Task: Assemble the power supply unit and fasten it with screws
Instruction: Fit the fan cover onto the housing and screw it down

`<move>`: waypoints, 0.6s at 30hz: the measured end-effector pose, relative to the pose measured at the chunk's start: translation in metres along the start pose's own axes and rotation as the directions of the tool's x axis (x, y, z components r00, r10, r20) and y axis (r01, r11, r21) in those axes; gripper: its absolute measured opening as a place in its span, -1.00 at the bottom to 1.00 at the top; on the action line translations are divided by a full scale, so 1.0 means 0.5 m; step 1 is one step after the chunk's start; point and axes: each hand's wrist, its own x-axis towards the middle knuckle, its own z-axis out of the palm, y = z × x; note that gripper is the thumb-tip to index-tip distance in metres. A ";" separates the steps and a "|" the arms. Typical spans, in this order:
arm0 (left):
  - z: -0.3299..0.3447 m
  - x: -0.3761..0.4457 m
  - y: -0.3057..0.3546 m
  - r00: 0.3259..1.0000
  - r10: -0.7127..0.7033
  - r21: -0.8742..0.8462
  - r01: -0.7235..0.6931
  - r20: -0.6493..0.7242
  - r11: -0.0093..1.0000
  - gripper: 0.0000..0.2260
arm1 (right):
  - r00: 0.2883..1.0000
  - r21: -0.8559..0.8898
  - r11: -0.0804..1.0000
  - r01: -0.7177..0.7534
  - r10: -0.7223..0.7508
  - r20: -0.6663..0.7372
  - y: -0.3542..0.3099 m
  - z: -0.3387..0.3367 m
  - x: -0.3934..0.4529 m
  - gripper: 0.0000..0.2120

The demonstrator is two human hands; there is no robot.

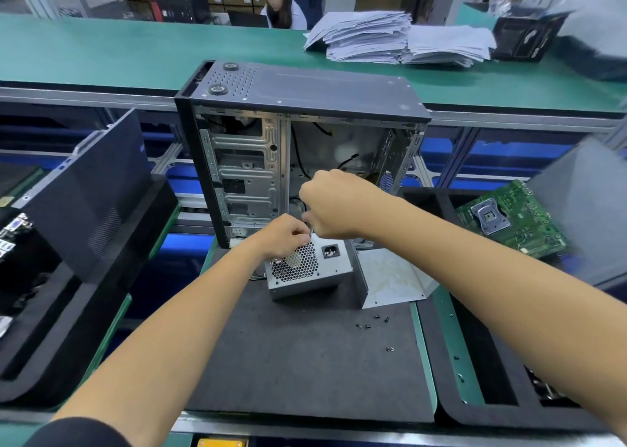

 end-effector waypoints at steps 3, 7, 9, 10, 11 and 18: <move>-0.003 0.003 -0.001 1.000 0.006 -0.003 -0.006 0.010 1.000 -0.85 | 0.993 0.090 0.989 -0.113 0.117 -0.033 -0.012 0.003 0.009 -0.76; -0.004 0.002 -0.008 1.000 -0.015 -0.005 0.015 -0.009 1.000 -0.70 | 0.966 0.136 0.959 -0.250 0.256 -0.026 -0.013 0.003 0.023 -0.78; -0.006 0.003 -0.004 1.000 -0.023 -0.015 0.023 -0.001 1.000 -0.85 | 0.980 0.144 0.969 -0.200 0.198 0.027 -0.011 0.000 0.021 -0.70; -0.010 0.004 -0.003 1.000 -0.028 -0.013 0.028 0.004 1.000 -0.88 | 0.986 0.155 0.974 -0.163 0.155 0.065 -0.010 -0.003 0.020 -0.71; -0.014 0.006 -0.002 0.999 -0.033 -0.002 0.033 0.010 0.999 -0.83 | 0.989 0.157 0.979 -0.127 0.113 0.100 -0.008 -0.007 0.019 -0.74; -0.029 0.014 -0.001 0.995 -0.093 0.012 0.092 0.045 0.996 -0.87 | 0.997 0.038 0.997 -0.060 0.058 0.046 0.012 -0.024 0.007 -0.63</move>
